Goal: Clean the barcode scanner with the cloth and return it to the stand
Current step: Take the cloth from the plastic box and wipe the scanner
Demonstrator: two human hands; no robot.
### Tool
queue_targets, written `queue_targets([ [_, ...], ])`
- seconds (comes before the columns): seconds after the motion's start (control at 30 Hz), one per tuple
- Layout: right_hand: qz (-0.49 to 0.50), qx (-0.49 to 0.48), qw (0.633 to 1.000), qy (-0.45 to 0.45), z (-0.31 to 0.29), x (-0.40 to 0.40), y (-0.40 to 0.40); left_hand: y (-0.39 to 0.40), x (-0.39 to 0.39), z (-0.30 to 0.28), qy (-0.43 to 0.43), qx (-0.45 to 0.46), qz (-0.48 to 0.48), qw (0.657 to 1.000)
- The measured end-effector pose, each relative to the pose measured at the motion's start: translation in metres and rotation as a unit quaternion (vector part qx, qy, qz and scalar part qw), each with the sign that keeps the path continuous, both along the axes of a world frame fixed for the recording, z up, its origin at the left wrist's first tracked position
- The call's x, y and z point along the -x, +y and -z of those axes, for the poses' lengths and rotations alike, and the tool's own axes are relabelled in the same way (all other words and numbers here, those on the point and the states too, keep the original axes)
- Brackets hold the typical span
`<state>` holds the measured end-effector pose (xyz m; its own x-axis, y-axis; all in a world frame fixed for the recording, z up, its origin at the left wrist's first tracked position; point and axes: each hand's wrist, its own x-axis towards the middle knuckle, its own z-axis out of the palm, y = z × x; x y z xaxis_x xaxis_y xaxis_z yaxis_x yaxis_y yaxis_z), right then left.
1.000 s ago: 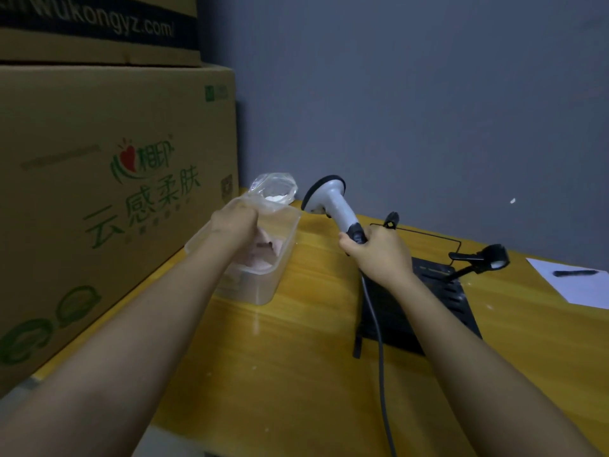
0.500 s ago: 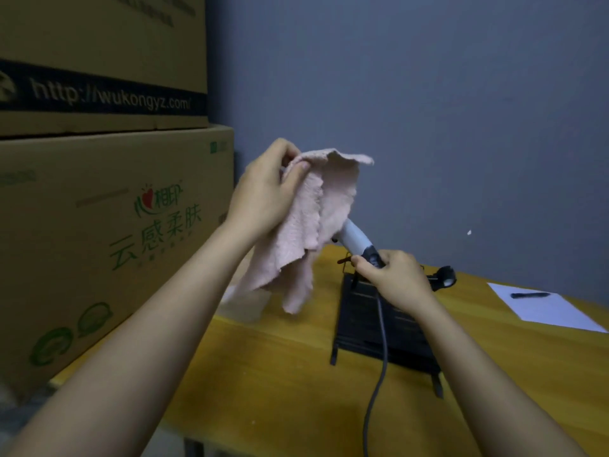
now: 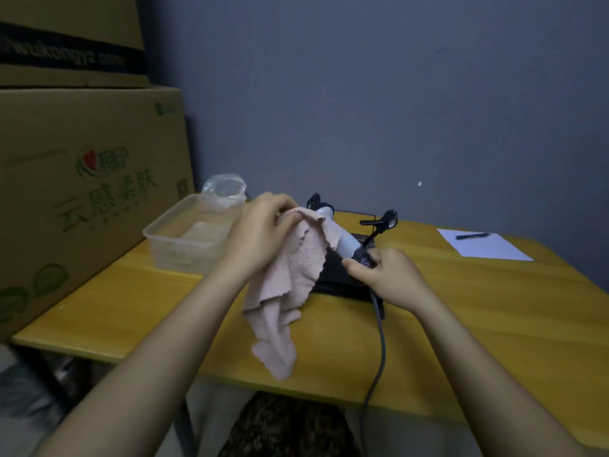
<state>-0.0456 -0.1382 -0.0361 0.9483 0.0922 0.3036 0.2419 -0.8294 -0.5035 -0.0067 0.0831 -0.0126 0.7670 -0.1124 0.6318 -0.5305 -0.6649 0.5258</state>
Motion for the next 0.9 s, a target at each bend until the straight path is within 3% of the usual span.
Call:
queue_targets([
  [0.1, -0.011, 0.05, 0.999, 0.005, 0.011, 0.005, 0.004, -0.008, 0.0, 0.022, -0.008, 0.007, -0.038, 0.999],
  [0.27, -0.023, 0.068, 0.997, 0.006, 0.023, 0.0, 0.011, -0.038, 0.004, 0.046, 0.001, 0.039, 0.032, 0.999],
  [0.43, -0.057, -0.008, 0.997, 0.042, 0.027, -0.008, 0.003, -0.036, 0.002, 0.073, 0.022, -0.053, 0.133, 0.989],
  [0.6, -0.059, -0.086, 0.993, 0.06, 0.025, -0.011, 0.001, -0.045, 0.011, 0.085, -0.006, -0.082, 0.209, 0.975],
  [0.7, -0.064, -0.085, 0.993, 0.058, 0.023, -0.009, -0.001, -0.043, 0.004, 0.09, -0.028, -0.074, 0.151, 0.985],
  [0.83, -0.081, -0.104, 0.989, 0.064, 0.022, -0.008, -0.003, -0.048, 0.003, 0.089, -0.075, -0.1, 0.197, 0.972],
  [0.9, -0.08, -0.103, 0.989, 0.062, 0.023, -0.007, -0.003, -0.049, -0.001, 0.088, -0.072, -0.065, 0.168, 0.981],
])
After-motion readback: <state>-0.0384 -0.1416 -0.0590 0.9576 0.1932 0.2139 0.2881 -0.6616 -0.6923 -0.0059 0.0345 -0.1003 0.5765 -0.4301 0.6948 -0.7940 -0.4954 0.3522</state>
